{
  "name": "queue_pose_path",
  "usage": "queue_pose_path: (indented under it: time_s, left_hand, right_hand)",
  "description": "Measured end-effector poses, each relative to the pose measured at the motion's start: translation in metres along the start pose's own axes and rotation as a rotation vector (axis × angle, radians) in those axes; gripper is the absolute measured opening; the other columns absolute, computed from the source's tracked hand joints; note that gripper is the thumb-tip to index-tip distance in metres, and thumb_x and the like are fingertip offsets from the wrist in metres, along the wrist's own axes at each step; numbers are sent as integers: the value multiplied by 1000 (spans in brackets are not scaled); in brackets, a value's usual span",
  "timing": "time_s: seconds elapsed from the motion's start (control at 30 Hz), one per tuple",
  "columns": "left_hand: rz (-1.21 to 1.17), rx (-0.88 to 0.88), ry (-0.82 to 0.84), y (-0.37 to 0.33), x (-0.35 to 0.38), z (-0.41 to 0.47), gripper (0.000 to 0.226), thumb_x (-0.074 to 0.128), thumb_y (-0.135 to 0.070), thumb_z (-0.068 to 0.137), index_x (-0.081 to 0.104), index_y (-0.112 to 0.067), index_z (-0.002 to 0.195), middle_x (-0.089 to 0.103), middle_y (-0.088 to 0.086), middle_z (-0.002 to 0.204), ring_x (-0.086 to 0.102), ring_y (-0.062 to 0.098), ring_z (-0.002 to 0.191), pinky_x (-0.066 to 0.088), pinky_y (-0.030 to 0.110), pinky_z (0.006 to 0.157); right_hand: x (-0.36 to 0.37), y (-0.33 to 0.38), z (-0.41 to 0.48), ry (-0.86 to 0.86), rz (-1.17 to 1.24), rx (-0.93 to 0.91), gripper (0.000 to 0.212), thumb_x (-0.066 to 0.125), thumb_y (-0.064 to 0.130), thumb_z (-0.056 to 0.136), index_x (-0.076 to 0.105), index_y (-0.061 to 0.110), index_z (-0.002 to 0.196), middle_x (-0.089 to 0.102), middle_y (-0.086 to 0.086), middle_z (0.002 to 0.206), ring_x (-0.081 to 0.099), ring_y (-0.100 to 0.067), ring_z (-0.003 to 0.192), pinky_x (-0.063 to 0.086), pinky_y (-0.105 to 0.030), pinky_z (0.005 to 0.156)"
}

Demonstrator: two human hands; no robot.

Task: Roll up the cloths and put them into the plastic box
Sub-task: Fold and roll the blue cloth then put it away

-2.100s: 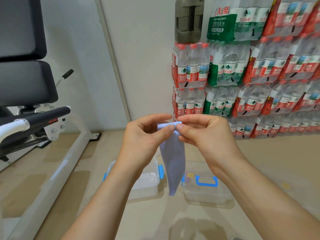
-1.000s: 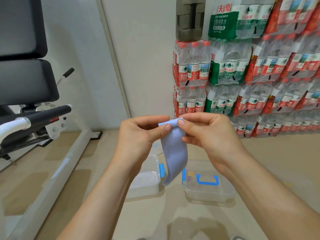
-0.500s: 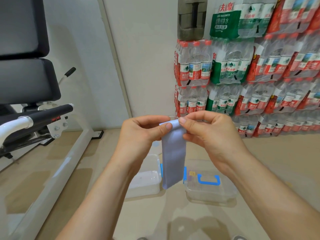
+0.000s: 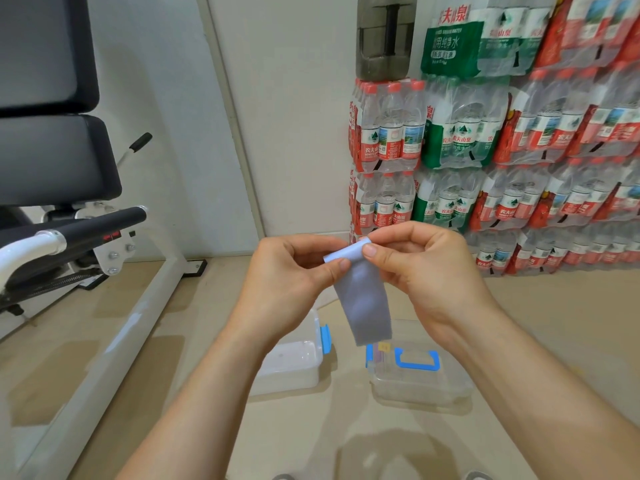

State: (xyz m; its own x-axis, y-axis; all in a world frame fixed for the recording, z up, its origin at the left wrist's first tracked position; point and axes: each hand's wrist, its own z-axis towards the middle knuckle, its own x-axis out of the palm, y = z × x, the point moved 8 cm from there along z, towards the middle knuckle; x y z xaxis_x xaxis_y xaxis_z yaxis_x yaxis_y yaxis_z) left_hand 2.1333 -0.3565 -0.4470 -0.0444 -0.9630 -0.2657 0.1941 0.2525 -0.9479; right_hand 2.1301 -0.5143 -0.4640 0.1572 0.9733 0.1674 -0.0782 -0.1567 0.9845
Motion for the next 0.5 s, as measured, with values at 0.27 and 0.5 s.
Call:
queue_pose_path:
  time_s: [0.27,0.5]
  left_hand:
    - [-114,-46,-15,4,-3,2,19,72,3,77,74,-12,89,76,3,83,71,9,76,53,14,66]
    - [-205,-97,0,7,1,2,14,71,-13,81,74,-6,92,75,15,91,71,29,91,57,42,85]
  right_hand:
    - [6,-6,-2,55,78,89,12,69,-3,80,63,7,82,67,-5,66,65,-13,62,58,-22,62]
    - [4,-3,-1,28,82,39,14,70,-6,78,65,6,73,68,-1,60,65,-12,61,59,-24,69]
